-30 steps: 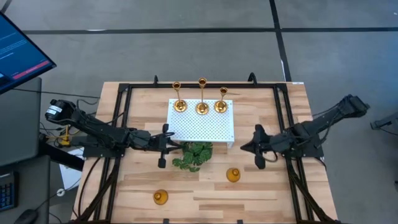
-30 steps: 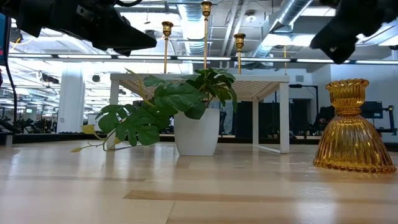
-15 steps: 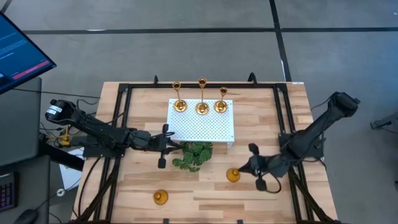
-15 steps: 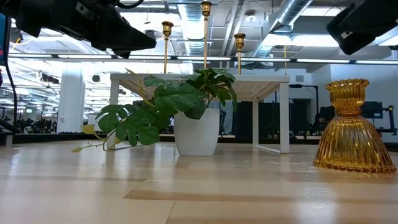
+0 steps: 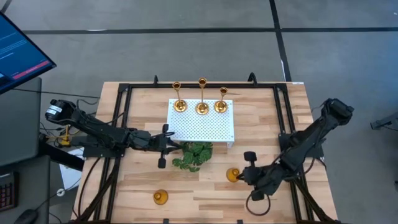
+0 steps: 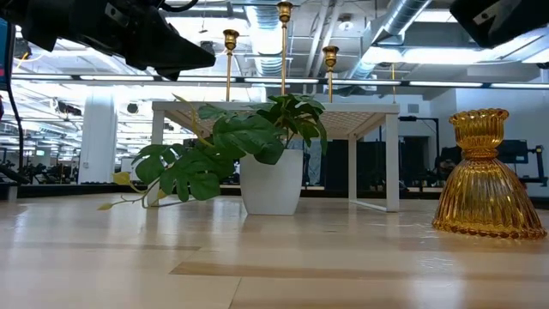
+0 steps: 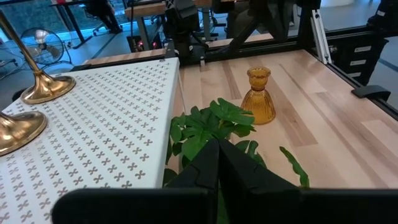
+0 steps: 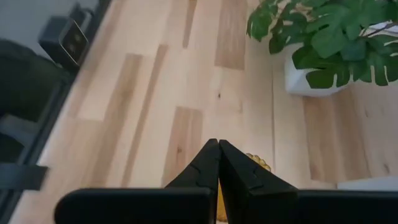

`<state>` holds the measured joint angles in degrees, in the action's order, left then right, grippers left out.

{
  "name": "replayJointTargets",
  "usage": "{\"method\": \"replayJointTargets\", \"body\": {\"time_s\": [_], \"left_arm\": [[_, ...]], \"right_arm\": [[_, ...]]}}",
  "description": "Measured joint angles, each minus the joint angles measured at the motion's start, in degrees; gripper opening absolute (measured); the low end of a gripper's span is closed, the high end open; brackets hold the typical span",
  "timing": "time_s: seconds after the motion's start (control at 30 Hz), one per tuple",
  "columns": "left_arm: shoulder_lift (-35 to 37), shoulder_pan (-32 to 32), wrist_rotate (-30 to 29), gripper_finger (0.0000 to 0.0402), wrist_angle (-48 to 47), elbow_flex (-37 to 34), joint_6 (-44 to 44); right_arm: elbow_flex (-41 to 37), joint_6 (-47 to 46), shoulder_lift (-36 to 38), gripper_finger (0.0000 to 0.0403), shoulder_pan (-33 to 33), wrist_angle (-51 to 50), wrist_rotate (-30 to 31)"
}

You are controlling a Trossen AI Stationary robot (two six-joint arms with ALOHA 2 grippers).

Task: Pick & Place candle stick holders
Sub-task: Put the right orange candle holder on the shelf

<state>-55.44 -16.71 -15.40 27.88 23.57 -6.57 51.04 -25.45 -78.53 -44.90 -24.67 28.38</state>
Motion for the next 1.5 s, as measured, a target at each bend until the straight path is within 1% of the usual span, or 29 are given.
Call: {"method": "replayJointTargets", "body": {"time_s": [0.17,0.4,0.53,0.77,0.9,1.0,1.1,1.2,1.37,1.5], "left_arm": [[0.0,0.0,0.0,0.0008,0.0,0.0,0.0],[0.0,0.0,0.0,0.0008,0.0,0.0,0.0],[0.0,0.0,0.0,0.0008,0.0,0.0,0.0],[0.0,0.0,0.0,0.0008,0.0,0.0,0.0],[0.0,0.0,0.0,0.0008,0.0,0.0,0.0],[0.0,0.0,0.0,0.0008,0.0,0.0,0.0],[0.0,0.0,0.0,0.0008,0.0,0.0,0.0],[0.0,0.0,0.0,0.0008,0.0,0.0,0.0],[0.0,0.0,0.0,0.0008,0.0,0.0,0.0],[0.0,0.0,0.0,0.0008,0.0,0.0,0.0]], "right_arm": [[4.5,0.0,-3.9,0.0000,0.8,-5.8,-0.2],[7.0,-1.4,-7.7,0.0006,3.1,-8.1,-1.8],[7.0,-2.0,-9.4,0.0040,4.1,-8.7,-3.6],[7.0,-7.0,-11.5,0.0109,4.9,-9.4,-6.3],[7.0,-7.9,-11.9,0.0133,4.8,-9.8,-7.7],[7.0,-9.6,-11.9,0.0142,4.9,-10.5,-7.6],[7.0,-12.0,-11.8,0.0142,4.9,-12.4,-7.5],[6.4,-15.0,-11.8,0.0132,5.0,-13.8,-7.4],[5.5,-19.2,-11.6,0.0100,5.0,-14.7,-6.5],[5.5,-20.1,-11.6,0.0063,5.0,-15.0,-6.3]]}}
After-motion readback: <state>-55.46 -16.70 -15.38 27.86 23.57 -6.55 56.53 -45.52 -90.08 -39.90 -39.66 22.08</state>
